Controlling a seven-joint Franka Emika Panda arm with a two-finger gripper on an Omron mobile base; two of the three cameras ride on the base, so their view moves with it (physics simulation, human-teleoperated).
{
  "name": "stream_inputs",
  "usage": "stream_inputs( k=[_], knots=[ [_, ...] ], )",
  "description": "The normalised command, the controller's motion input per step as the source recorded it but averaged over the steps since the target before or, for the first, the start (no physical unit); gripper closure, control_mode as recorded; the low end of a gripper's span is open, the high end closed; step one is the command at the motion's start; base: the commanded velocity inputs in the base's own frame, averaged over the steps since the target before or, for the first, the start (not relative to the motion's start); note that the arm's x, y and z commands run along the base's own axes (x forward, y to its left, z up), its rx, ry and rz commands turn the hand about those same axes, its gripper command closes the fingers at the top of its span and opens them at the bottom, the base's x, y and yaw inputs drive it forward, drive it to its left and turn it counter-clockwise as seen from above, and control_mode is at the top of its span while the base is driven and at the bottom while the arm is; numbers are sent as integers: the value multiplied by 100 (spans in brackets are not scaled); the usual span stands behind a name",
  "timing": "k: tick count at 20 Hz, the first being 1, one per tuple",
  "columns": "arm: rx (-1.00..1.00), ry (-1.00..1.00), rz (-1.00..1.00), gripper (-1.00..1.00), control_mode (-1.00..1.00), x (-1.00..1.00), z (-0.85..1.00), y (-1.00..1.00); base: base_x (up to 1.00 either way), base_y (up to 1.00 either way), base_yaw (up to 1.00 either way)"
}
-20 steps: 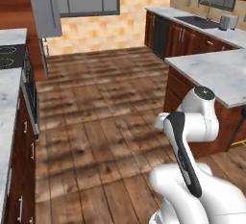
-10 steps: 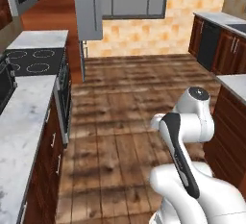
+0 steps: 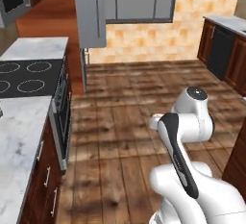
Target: Take a sugar cube from the saucer and place it inside the coffee. Then, grab milk from the fridge and place it next to the coffee on the counter to sweeten the coffee.
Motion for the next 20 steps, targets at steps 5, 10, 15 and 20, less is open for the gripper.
stream_inputs(
  k=[5,10,15,20],
  knots=[
    [0,0,0,-100,100,0,0,0,100,-36,-12],
    [0,0,0,-100,100,0,0,0,100,-47,-11],
    [0,0,0,-100,100,0,0,0,100,-33,-6],
    [0,0,0,-100,100,0,0,0,100,-35,0]
  ],
)
